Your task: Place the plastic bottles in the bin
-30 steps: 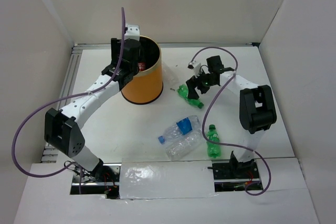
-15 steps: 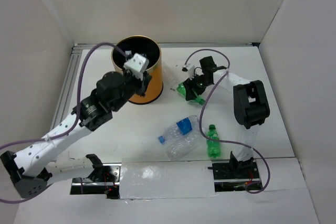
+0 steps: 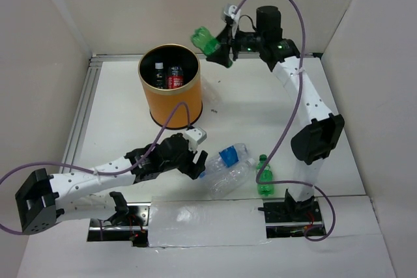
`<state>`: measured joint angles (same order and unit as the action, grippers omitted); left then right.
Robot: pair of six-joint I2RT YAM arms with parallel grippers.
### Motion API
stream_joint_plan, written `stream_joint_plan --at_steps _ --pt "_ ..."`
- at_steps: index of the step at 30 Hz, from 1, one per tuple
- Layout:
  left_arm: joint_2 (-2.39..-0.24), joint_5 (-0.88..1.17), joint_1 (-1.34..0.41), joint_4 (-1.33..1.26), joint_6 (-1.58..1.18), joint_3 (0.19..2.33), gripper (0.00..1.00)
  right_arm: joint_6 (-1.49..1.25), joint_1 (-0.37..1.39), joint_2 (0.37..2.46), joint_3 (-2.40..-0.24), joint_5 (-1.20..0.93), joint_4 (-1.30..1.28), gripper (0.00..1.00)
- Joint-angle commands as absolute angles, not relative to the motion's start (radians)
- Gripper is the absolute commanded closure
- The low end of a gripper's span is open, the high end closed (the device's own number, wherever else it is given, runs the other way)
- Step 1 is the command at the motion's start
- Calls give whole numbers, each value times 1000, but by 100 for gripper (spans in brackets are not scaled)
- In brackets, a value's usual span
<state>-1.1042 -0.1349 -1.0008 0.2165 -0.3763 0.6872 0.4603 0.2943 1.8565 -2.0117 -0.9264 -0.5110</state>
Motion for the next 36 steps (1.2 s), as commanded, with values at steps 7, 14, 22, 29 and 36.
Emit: stream_joint_plan --at_steps 7,14,22,29,36 --pt "-1195 -144 -1031 -17 -413 673 5 219 475 2111 -2295 -1028 -293 74" --pt "-1364 -130 -1040 -87 -354 733 5 123 541 2191 -2335 -968 -186 27" --pt "-1575 -54 -1040 -158 -284 839 4 132 394 2019 -2212 -893 -288 0" --pt "-1781 18 -1040 -181 -272 914 24 210 158 1763 -1771 -997 -366 0" --pt "-1600 -135 -1040 -77 -286 933 100 406 3 1540 -1395 -933 -548 84"
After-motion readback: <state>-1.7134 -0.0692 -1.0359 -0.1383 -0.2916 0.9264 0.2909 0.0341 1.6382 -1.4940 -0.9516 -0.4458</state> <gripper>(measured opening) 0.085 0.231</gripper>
